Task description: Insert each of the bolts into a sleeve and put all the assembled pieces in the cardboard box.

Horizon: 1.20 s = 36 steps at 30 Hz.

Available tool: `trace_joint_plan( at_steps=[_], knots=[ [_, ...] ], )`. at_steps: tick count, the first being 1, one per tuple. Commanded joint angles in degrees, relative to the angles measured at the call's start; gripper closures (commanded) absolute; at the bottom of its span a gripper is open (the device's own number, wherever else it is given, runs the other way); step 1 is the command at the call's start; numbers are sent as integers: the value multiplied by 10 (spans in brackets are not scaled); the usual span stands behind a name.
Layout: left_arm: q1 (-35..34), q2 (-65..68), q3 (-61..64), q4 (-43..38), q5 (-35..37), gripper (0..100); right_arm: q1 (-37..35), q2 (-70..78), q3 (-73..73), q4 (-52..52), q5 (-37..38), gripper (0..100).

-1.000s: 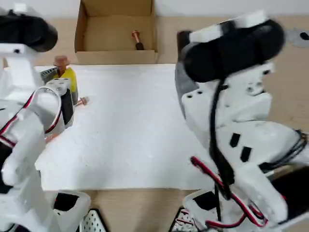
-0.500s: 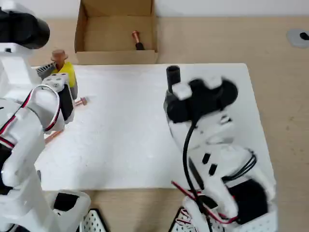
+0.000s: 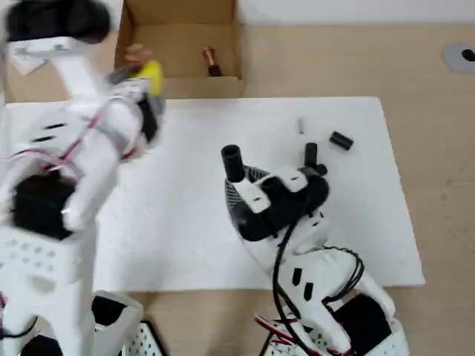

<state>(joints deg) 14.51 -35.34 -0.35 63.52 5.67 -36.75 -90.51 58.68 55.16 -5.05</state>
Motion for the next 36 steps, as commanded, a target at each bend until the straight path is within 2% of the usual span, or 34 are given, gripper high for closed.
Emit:
trace_joint_plan(
  at_steps=[1,6,12,19,24,36],
  knots=[
    [33,-29,63,-58,11,995,-9,-7,4,-22,-25,989],
    [36,-80,142,-138,50,995,-12,-6,8,-21,-46,989],
    [38,-112,168,-141,66,995,-14,-6,36,-23,-45,989],
    [76,-116,172,-138,65,995,-67,-5,40,-24,-62,989],
    [98,-116,178,-137,64,995,-68,7,37,-24,-62,989],
    [98,-138,203,-139,64,995,-65,83,-1,-49,-66,989]
  ],
)
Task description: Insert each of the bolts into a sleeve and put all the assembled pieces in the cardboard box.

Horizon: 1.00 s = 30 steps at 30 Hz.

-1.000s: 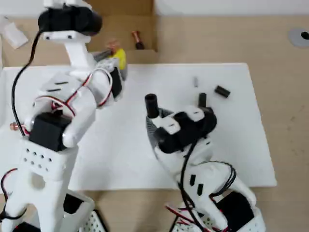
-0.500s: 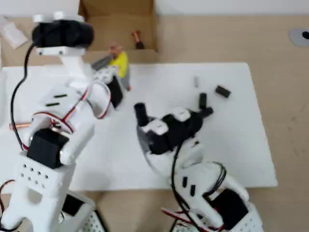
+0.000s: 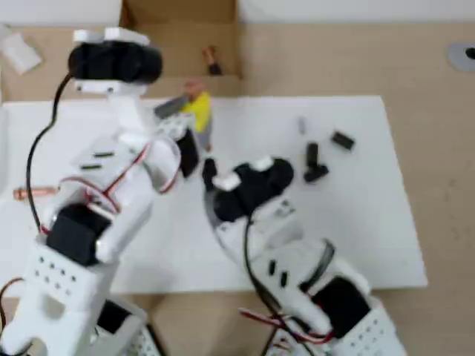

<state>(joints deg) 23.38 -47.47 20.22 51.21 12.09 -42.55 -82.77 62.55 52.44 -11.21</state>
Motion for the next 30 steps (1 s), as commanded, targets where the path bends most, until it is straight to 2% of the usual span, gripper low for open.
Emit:
trace_joint_plan(
  at_steps=[1,26,30],
  knots=[
    [9,-17,-2,-15,0,995,-7,7,-40,-22,-4,989],
    [10,-22,10,-12,-15,995,-6,3,-35,-22,-13,989],
    [11,-22,-33,22,-15,995,18,3,-22,-58,-8,989]
  ],
)
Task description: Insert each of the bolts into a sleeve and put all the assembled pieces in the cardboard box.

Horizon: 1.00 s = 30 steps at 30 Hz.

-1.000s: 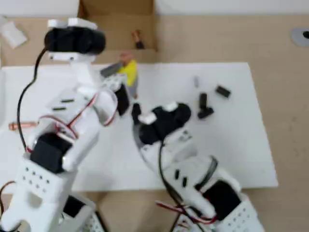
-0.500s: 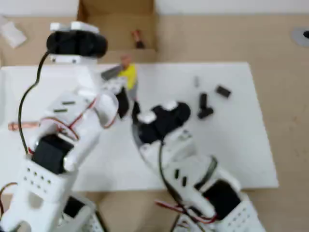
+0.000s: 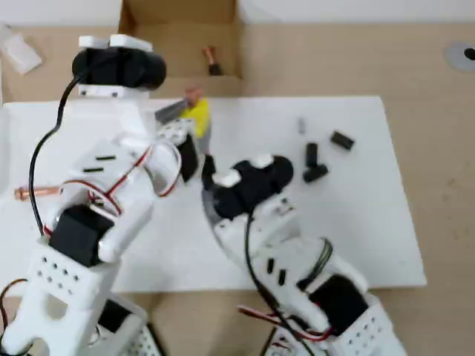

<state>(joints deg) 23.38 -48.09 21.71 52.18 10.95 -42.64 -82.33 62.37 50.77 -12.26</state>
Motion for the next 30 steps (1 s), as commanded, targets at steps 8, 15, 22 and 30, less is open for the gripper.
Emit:
trace_joint_plan(
  at_steps=[8,15,22,30],
  knots=[
    [11,-16,-91,38,-4,995,33,-1,21,-112,32,989],
    [11,-16,-91,35,-4,995,33,-1,64,-135,32,989],
    [5,-15,-120,36,-8,995,34,-1,68,-149,32,989],
    [-3,-13,-124,35,-33,995,40,-4,80,-175,49,989]
  ],
)
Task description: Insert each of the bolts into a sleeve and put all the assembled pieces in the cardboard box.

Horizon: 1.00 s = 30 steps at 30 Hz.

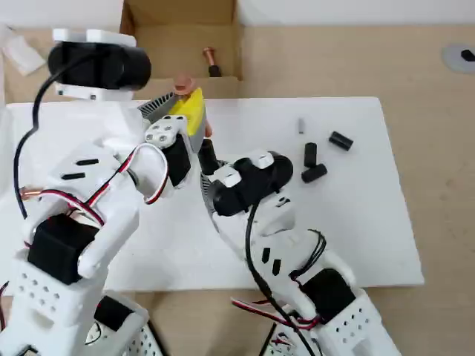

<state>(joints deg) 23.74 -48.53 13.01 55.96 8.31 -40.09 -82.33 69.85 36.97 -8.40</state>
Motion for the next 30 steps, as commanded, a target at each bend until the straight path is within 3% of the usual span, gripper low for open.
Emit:
trace_joint_plan(
  at_steps=[1,6,14,22,30],
  knots=[
    [-18,-10,-38,-4,-6,995,23,-9,15,-59,16,989],
    [-40,-9,-44,-4,-6,995,30,-87,118,-170,93,989],
    [-39,-7,-44,-4,-6,995,29,-278,233,-173,122,989],
    [-34,-7,-39,4,-3,995,29,-283,243,-177,121,989],
    [-1,-11,-10,64,-5,995,30,-283,241,-178,105,989]
  ],
)
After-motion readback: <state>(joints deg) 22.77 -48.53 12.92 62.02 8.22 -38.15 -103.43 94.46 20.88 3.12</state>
